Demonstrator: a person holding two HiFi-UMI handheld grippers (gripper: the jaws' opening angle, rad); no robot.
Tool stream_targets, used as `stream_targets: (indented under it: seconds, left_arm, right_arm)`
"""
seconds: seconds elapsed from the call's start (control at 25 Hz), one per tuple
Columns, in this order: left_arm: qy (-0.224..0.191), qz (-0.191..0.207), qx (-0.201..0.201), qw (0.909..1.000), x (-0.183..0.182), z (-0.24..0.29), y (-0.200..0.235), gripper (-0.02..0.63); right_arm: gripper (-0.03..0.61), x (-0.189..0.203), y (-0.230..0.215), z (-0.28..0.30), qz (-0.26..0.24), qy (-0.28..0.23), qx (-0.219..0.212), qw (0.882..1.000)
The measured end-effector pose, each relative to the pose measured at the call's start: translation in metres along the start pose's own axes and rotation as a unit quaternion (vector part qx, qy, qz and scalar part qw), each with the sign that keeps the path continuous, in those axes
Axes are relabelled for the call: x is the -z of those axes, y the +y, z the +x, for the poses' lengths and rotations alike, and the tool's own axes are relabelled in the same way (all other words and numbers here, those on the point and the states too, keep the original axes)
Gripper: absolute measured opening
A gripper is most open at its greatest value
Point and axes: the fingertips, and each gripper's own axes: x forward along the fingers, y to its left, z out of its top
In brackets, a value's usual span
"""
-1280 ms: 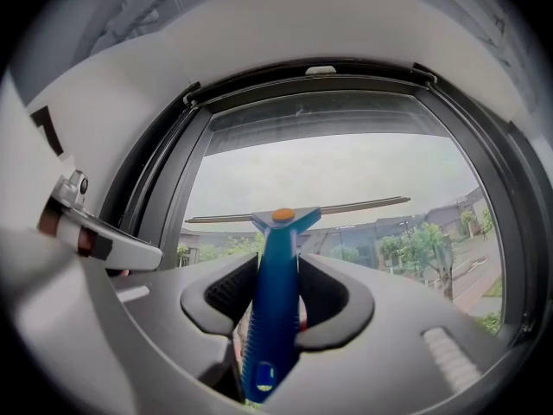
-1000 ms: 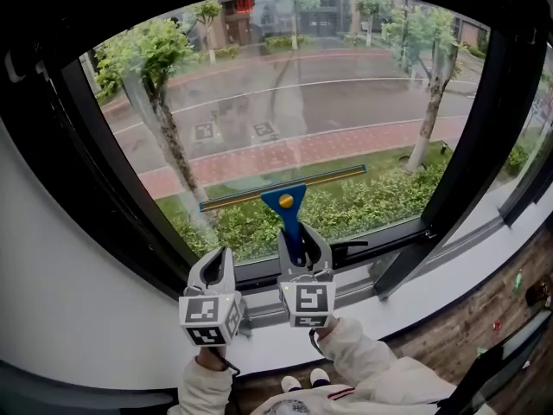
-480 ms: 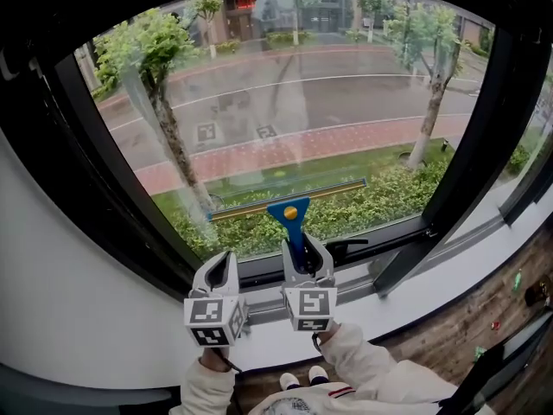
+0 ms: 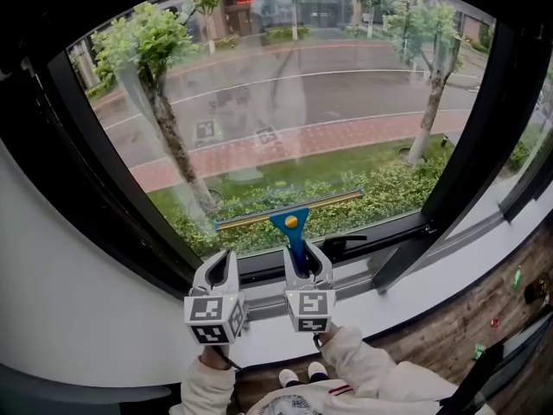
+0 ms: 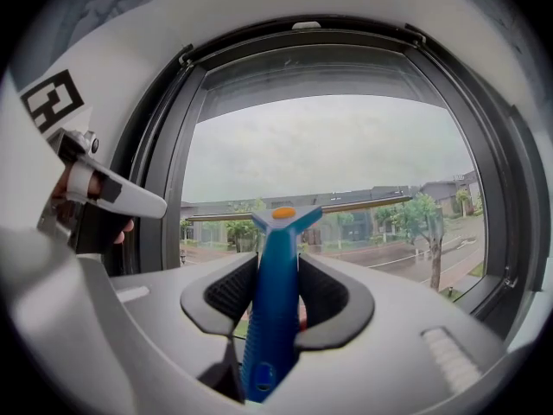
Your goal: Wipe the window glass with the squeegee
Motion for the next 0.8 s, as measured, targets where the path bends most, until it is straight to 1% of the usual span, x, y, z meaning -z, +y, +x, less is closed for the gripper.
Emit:
stream_targets:
  seconds: [0.36, 0.8]
  left_arm:
    - [0.008, 0.001, 0.001, 1.0, 0.005, 0.0, -0.004, 0.0]
    - [0.009, 0.0, 0.001, 1.0, 0.008, 0.0, -0.007, 0.001]
  right_arm:
    - [0.147, 0.031, -0.001, -0.001, 0.002, 0.031, 0.0, 1.0]
    - [0.147, 0.066, 0.001, -0.002, -0.007, 0.071, -0.001, 0.997]
